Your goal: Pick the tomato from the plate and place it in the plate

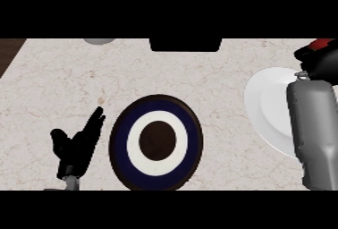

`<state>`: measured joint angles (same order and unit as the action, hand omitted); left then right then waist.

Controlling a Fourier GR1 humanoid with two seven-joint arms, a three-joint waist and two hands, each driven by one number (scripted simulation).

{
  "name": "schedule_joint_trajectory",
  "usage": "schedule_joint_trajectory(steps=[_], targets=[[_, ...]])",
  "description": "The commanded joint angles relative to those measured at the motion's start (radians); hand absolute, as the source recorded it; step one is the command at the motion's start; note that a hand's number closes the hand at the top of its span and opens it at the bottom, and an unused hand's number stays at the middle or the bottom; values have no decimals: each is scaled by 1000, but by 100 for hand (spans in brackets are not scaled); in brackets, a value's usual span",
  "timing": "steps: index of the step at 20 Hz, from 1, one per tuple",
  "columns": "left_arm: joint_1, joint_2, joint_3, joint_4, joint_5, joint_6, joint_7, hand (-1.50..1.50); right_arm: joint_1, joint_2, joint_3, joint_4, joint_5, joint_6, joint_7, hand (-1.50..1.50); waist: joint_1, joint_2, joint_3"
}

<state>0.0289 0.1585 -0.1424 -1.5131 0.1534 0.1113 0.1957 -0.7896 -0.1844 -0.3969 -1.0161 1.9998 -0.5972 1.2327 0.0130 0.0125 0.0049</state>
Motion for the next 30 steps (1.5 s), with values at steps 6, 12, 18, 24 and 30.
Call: schedule_joint_trajectory(steps=[6, 12, 18, 24, 30], targets=[[-25, -8, 6, 53, 1, 3, 38, 0, 162, 113, -186, -149, 148, -207, 223, 150, -15, -4, -4], [12, 6, 20, 52, 13, -21, 8, 0, 210, 182, -365, -182, 43, -219, 188, 150, -14, -5, -2], [-12, -14, 7, 52, 9, -16, 36, 0, 205, 139, -459, 15, -274, -242, -23, -150, -10, -7, -2], [-5, -8, 9, 69, -7, -29, 17, 0, 245, 59, -407, 187, -509, -580, -268, -150, 1, -5, -2], [-50, -15, 33, 111, -10, -10, 29, 0, 263, 90, -355, 16, -567, -725, -342, -150, -21, -10, -4]])
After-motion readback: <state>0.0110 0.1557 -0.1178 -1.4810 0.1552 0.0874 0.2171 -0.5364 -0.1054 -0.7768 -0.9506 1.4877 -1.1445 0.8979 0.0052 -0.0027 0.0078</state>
